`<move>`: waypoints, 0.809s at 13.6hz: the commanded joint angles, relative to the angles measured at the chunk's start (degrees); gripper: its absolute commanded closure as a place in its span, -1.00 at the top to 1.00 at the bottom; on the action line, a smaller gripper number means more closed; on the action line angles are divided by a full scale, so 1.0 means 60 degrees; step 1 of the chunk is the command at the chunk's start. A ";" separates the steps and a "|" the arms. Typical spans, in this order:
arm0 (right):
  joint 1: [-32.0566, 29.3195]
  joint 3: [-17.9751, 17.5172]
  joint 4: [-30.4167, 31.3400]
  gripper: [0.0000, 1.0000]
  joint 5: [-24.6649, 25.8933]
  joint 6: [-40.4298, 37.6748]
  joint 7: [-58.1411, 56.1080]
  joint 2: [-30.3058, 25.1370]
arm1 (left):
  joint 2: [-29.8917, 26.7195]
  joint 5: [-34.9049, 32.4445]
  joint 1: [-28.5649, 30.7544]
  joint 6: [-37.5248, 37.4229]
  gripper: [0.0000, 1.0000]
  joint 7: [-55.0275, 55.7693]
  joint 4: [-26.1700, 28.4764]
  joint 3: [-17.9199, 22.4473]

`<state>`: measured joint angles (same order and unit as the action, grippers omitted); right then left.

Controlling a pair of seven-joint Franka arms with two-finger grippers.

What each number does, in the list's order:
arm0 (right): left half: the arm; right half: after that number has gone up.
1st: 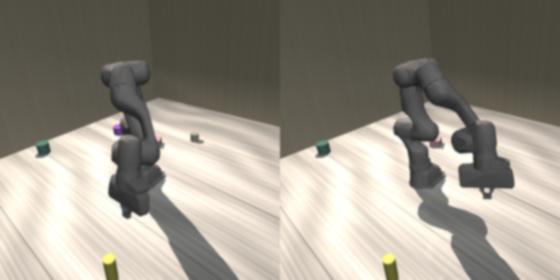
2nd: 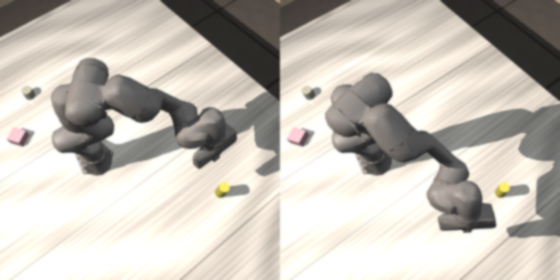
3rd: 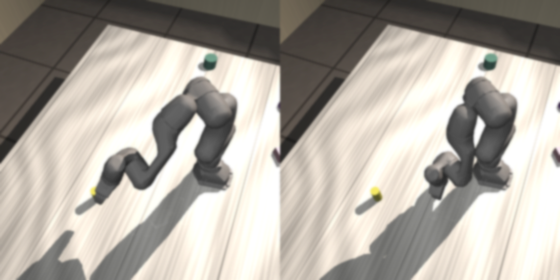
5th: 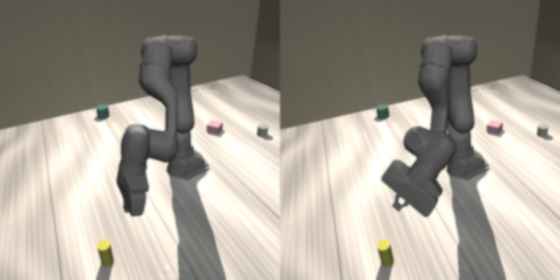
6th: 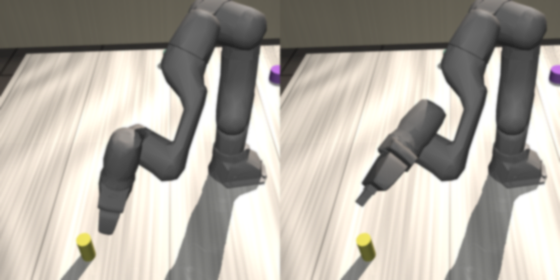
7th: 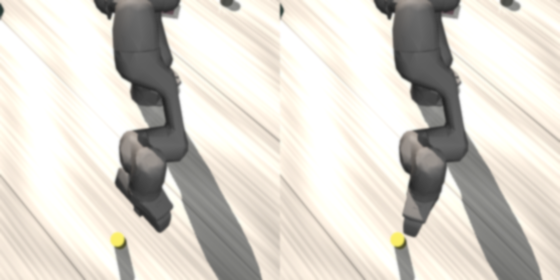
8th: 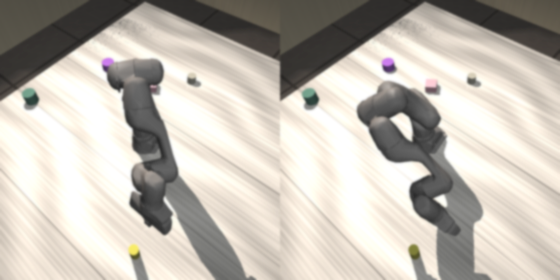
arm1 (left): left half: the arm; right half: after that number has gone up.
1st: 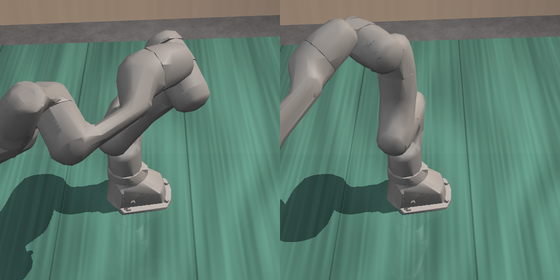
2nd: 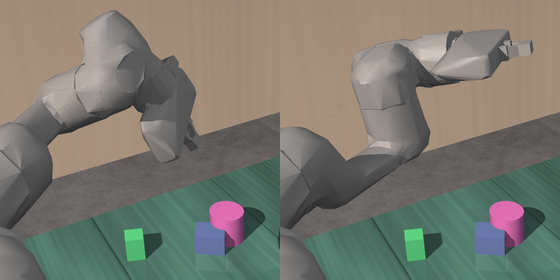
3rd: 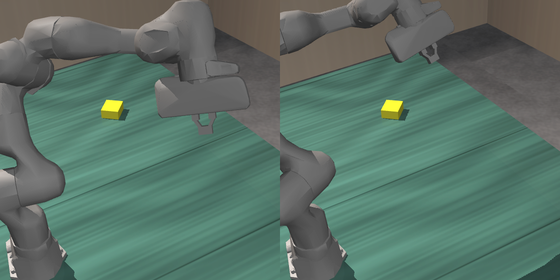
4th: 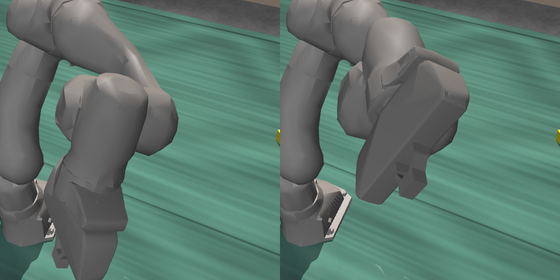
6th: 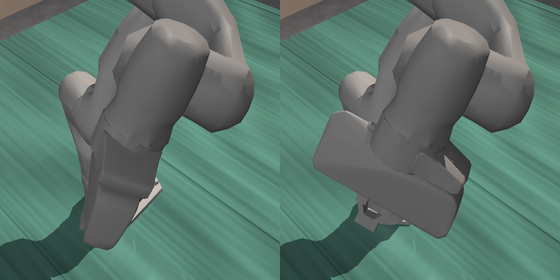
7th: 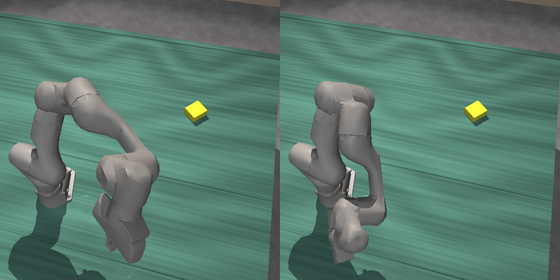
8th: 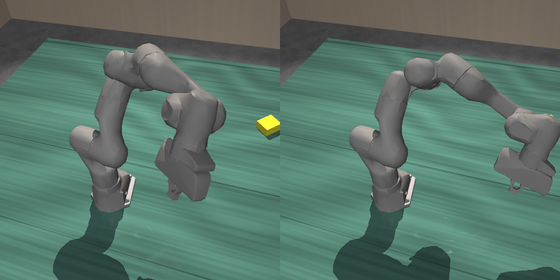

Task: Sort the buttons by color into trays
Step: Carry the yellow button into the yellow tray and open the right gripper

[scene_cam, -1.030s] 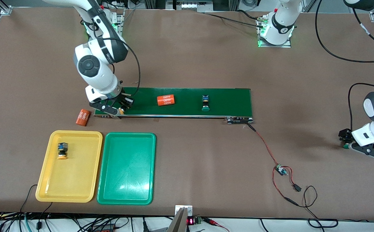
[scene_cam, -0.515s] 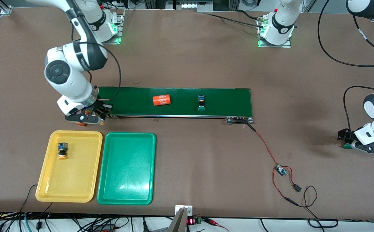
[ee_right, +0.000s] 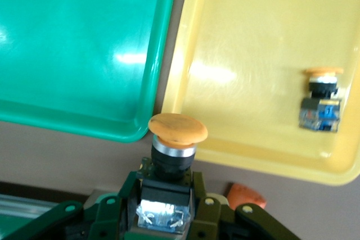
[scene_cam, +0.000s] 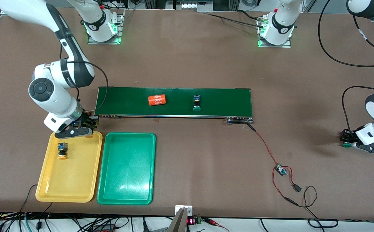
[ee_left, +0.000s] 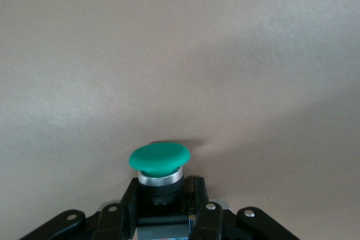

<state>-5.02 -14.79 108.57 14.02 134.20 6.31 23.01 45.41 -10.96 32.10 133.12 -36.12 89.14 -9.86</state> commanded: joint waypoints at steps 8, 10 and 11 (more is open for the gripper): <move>-0.0378 0.1161 -0.0369 -0.74 0.2760 0.2990 -0.0261 0.1731 | -0.1151 0.0274 -0.0691 -0.5590 -0.54 0.3687 -0.1366 -0.2513; -0.0378 0.1249 -0.0618 -0.74 0.2790 0.3150 -0.0261 0.1965 | -0.1239 0.0260 -0.0706 -0.6101 -0.54 0.5018 -0.1351 -0.3434; -0.0364 0.1279 -0.0677 -0.72 0.2790 0.3282 -0.0261 0.2082 | -0.1327 0.0274 -0.0707 -0.6292 -0.54 0.5503 -0.1351 -0.3860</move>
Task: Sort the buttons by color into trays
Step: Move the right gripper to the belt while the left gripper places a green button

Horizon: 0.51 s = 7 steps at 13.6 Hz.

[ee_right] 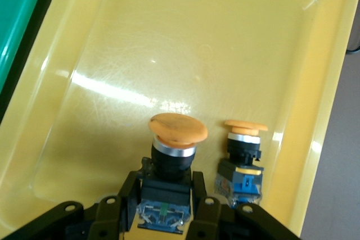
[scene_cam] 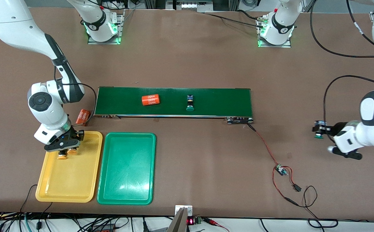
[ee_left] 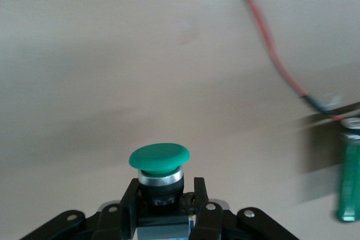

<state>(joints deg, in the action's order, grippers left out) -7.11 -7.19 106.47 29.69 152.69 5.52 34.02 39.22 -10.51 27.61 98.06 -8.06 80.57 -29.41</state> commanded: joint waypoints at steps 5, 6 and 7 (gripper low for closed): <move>0.0043 0.0130 -0.0387 0.16 0.0105 0.0494 -0.0115 0.0439 | -0.0267 0.0883 -0.0979 -0.0129 -0.54 0.4499 0.0968 -0.2114; 0.0043 0.0130 -0.0372 0.68 0.0090 0.0508 -0.0071 0.0439 | -0.0267 0.1032 -0.1244 0.0293 -0.54 0.5088 0.1247 -0.2362; 0.0043 0.0130 -0.0372 0.92 0.0047 0.0508 -0.0013 0.0439 | -0.0267 0.1033 -0.1464 0.0631 -0.57 0.5326 0.1641 -0.2611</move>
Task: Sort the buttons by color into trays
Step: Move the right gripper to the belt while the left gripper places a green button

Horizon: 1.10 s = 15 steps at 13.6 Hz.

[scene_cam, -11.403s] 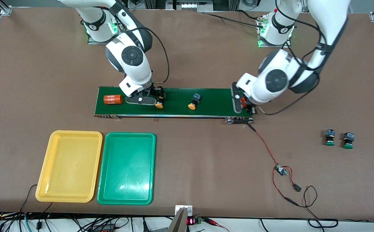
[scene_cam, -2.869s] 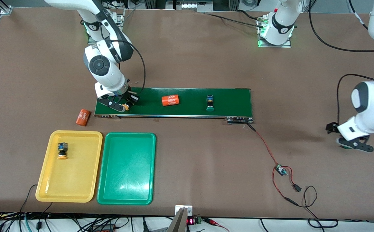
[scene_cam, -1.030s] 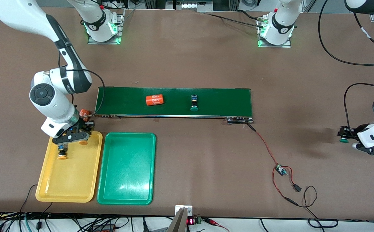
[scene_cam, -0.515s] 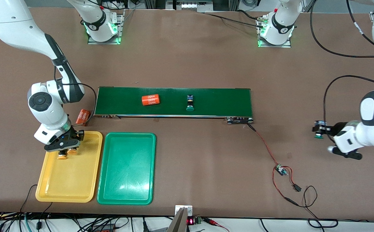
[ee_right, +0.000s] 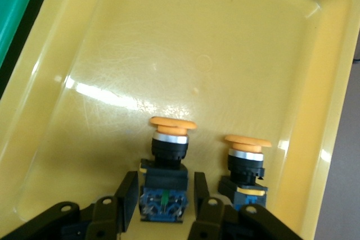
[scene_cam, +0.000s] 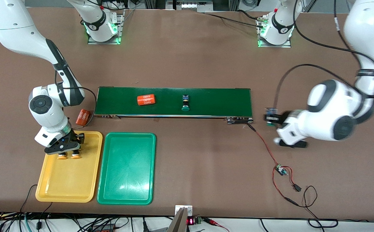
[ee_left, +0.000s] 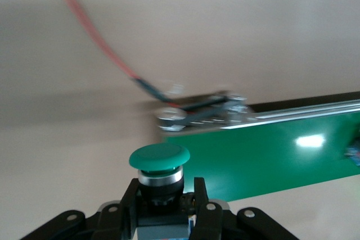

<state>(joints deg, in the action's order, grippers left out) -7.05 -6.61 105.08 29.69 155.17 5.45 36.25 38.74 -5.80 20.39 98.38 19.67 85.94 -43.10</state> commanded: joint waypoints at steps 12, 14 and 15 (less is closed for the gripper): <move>0.0882 -0.0699 0.0051 1.00 -0.1841 -0.4047 0.1698 -0.2144 | -0.0639 0.0206 -0.1026 0.3378 1.00 0.0736 0.3196 -0.0332; 0.1014 -0.0729 0.0050 1.00 -0.2353 -0.4765 0.1698 -0.2539 | -0.1180 0.0206 -0.1011 0.3320 1.00 0.0736 0.3109 -0.0185; 0.1014 -0.0787 0.0050 1.00 -0.2762 -0.5131 0.1713 -0.2788 | -0.1618 0.0206 -0.0939 0.3262 1.00 0.0765 0.3065 -0.0141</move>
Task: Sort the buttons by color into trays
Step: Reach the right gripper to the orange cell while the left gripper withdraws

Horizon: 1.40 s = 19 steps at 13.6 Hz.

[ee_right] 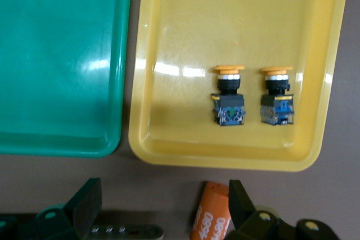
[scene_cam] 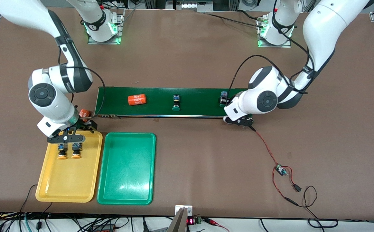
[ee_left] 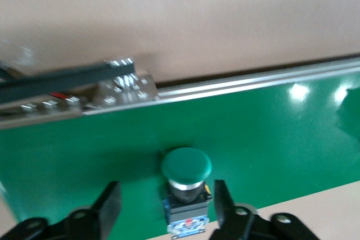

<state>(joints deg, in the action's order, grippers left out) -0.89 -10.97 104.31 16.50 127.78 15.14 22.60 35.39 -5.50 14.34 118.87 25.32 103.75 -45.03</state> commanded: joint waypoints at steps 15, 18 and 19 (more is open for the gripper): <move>0.0002 -0.2154 0.3251 1.00 -0.2398 0.0175 0.2556 -0.3223 | -0.5061 0.0199 -0.1058 -0.3022 1.00 -0.3485 -0.0987 0.4940; 0.0002 -0.2638 0.3708 1.00 -0.2384 0.0895 0.3570 -0.3356 | -0.5399 0.0344 -0.0955 -0.3257 1.00 -0.3634 -0.1365 0.5437; 0.0002 -0.2756 0.3723 1.00 -0.2384 0.0911 0.3629 -0.3342 | -0.5385 0.0664 -0.0955 -0.3679 1.00 -0.3634 -0.1528 0.5498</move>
<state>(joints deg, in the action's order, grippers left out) -0.48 -25.97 124.63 3.07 131.87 35.24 4.47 3.78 -4.82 9.32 100.35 5.24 96.64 -14.25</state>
